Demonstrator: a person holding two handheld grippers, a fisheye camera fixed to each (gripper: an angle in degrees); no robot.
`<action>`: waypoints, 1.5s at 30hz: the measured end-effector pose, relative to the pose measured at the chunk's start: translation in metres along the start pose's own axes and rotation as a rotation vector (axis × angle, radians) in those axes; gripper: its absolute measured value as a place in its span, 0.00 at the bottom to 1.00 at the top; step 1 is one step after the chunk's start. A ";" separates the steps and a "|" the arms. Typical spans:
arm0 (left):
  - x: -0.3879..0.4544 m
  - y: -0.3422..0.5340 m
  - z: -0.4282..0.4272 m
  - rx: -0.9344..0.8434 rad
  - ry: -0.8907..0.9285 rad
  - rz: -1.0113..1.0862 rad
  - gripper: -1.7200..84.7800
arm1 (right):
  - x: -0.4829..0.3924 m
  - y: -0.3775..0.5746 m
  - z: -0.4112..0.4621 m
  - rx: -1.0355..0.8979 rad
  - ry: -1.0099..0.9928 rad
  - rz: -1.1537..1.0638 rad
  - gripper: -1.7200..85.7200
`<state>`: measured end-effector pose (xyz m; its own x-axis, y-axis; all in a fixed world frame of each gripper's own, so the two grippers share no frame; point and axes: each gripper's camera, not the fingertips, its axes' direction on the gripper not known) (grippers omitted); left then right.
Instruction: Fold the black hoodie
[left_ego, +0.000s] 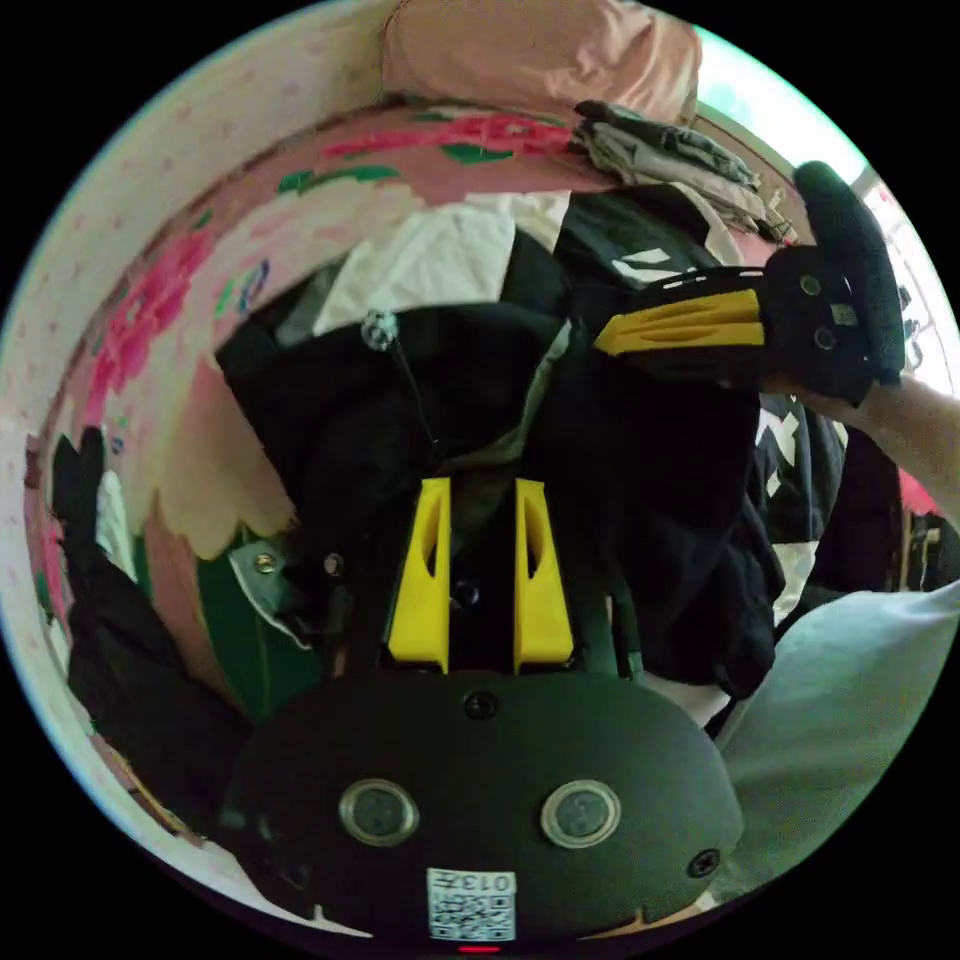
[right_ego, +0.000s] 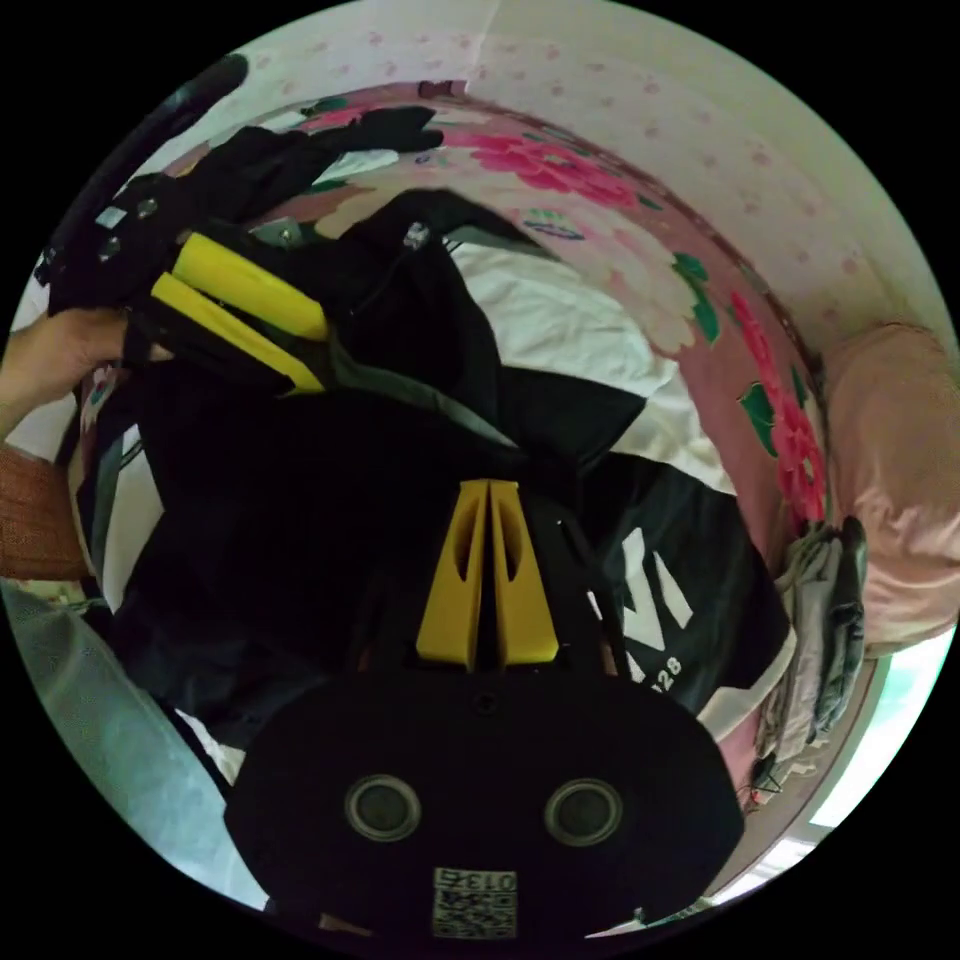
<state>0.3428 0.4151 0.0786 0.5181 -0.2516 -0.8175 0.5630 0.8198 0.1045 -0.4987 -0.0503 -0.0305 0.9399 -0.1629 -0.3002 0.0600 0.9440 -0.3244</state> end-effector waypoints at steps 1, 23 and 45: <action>-0.008 -0.005 -0.004 -0.009 0.056 -0.046 0.11 | 0.002 -0.002 0.000 0.014 -0.013 -0.003 0.02; 0.061 -0.024 -0.098 0.036 -0.043 -0.019 0.05 | -0.002 0.107 -0.051 0.087 -0.165 0.230 0.02; 0.134 -0.275 -0.164 0.192 0.115 0.278 0.19 | 0.079 0.505 -0.054 0.335 -0.350 1.227 0.13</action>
<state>0.1520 0.2400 -0.1528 0.5988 0.0364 -0.8001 0.5272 0.7342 0.4279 -0.4127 0.3980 -0.2660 0.4770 0.8786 0.0244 -0.8555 0.4577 0.2421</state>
